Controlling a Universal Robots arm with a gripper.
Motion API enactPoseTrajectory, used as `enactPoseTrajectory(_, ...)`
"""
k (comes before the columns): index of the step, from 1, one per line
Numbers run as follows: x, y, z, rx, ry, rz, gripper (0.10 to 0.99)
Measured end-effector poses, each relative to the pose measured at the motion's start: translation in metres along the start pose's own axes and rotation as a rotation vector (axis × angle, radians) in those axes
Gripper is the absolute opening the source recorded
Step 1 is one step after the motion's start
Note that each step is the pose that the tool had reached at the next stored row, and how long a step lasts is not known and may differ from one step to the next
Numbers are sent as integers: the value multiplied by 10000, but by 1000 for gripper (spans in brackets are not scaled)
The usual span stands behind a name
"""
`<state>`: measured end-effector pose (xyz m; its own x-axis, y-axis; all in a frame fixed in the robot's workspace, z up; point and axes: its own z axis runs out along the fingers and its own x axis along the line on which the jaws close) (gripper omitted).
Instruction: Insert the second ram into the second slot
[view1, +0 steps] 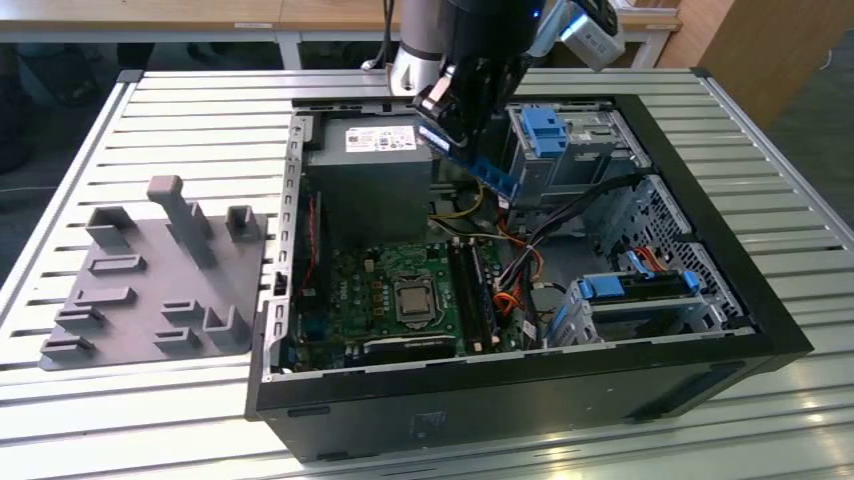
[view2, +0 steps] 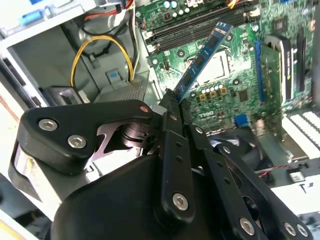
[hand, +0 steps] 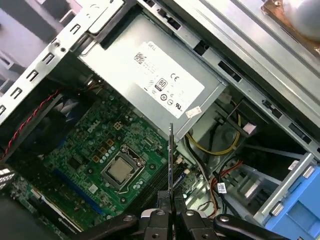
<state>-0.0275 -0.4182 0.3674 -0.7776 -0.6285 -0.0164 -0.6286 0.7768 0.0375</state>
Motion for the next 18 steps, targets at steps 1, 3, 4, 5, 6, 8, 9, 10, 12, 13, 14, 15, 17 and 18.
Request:
enactPoseTrajectory(1, 0, 0, 3, 3, -7, 184, 137)
enactPoseTrajectory(3, 0, 0, 8, 9, -21, 543, 137)
enactPoseTrajectory(4, 0, 0, 11, 12, -27, 736, 137)
enactPoseTrajectory(5, 0, 0, 14, 15, -34, 914, 137)
enactPoseTrajectory(6, 0, -1, 17, 18, -42, 1095, 137)
enactPoseTrajectory(8, 0, -1, 22, 23, -55, 1453, 137)
enactPoseTrajectory(9, 0, -1, 25, 26, -62, 1639, 137)
enactPoseTrajectory(10, 1, -1, 28, 29, -69, 1818, 137)
enactPoseTrajectory(12, 0, -1, 34, 35, -82, 2178, 137)
enactPoseTrajectory(13, 0, -1, 36, 39, -89, 2368, 137)
enactPoseTrajectory(14, 1, -2, 39, 42, -95, 2554, 137)
enactPoseTrajectory(15, 1, -2, 43, 45, -103, 2732, 137)
enactPoseTrajectory(17, 1, -2, 48, 50, -116, 3092, 137)
enactPoseTrajectory(18, 1, -2, 51, 53, -123, 3273, 137)
